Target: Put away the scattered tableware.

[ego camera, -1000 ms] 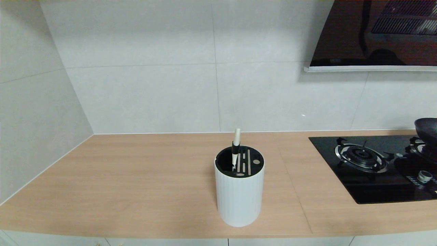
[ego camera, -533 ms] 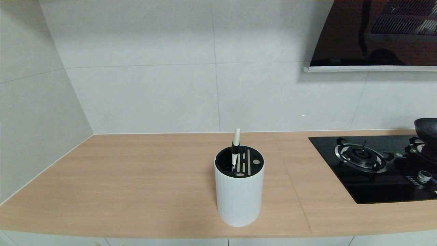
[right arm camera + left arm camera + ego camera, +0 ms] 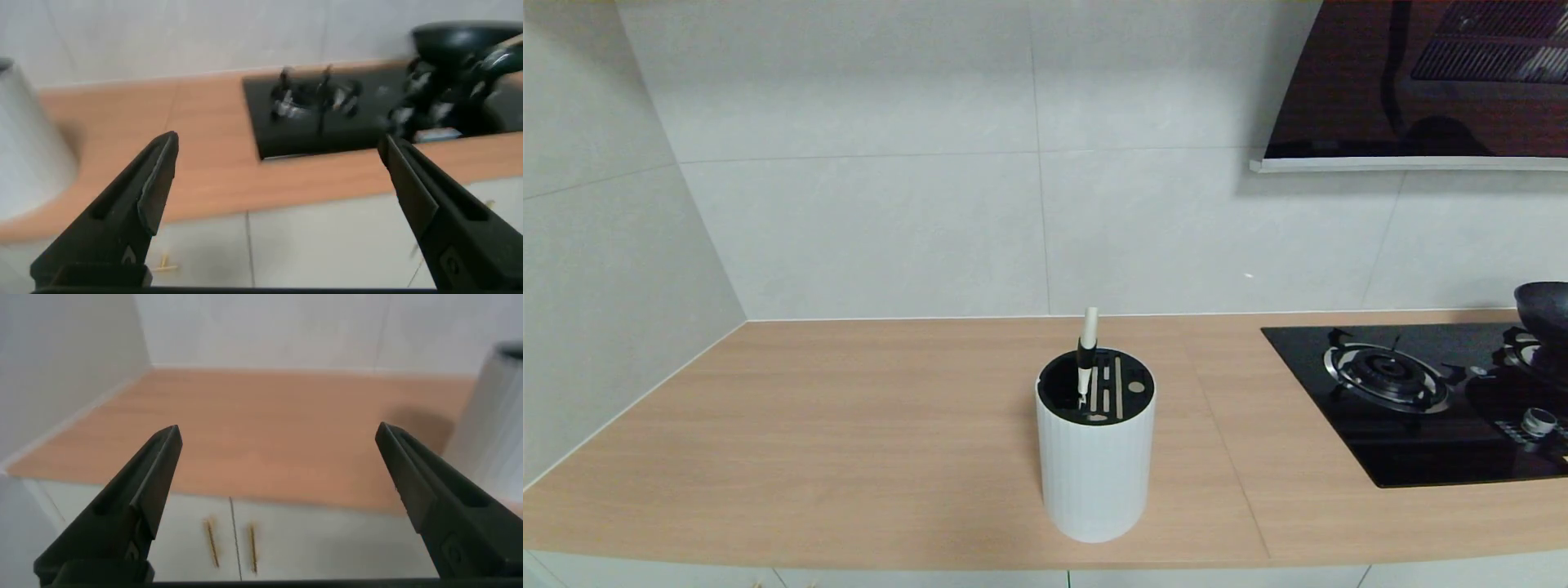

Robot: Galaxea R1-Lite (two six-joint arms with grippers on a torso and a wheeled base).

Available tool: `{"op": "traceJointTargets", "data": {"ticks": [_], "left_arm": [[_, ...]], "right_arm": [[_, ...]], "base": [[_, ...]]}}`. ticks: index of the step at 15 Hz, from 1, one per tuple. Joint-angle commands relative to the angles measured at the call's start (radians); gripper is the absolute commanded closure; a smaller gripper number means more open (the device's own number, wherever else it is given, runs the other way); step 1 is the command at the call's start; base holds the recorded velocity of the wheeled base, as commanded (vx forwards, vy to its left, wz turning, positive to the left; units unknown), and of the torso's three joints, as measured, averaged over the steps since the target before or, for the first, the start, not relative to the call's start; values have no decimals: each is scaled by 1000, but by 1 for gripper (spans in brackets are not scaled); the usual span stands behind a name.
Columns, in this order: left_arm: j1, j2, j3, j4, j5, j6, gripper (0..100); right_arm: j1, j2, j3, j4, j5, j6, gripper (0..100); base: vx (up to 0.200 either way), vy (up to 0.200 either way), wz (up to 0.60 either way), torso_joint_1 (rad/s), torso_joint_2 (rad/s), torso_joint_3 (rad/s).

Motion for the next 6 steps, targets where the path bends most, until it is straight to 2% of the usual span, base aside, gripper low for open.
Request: {"op": "traceJointTargets", "data": {"ticks": [1, 3, 4, 6], "left_arm": [[1, 2, 9, 20, -35, 6, 0], [1, 2, 9, 20, -35, 10, 0], [1, 2, 9, 19, -35, -16, 0], [1, 2, 9, 19, -35, -22, 0]], "right_arm": [[0, 1, 5, 10, 25, -1, 0], [0, 2, 5, 5, 29, -1, 0], [0, 2, 7, 5, 29, 2, 0], [0, 2, 7, 5, 29, 2, 0]], "base": [[0, 0, 0, 0, 0, 0], [0, 0, 0, 0, 0, 0], [0, 0, 0, 0, 0, 0], [0, 0, 0, 0, 0, 0]]}}
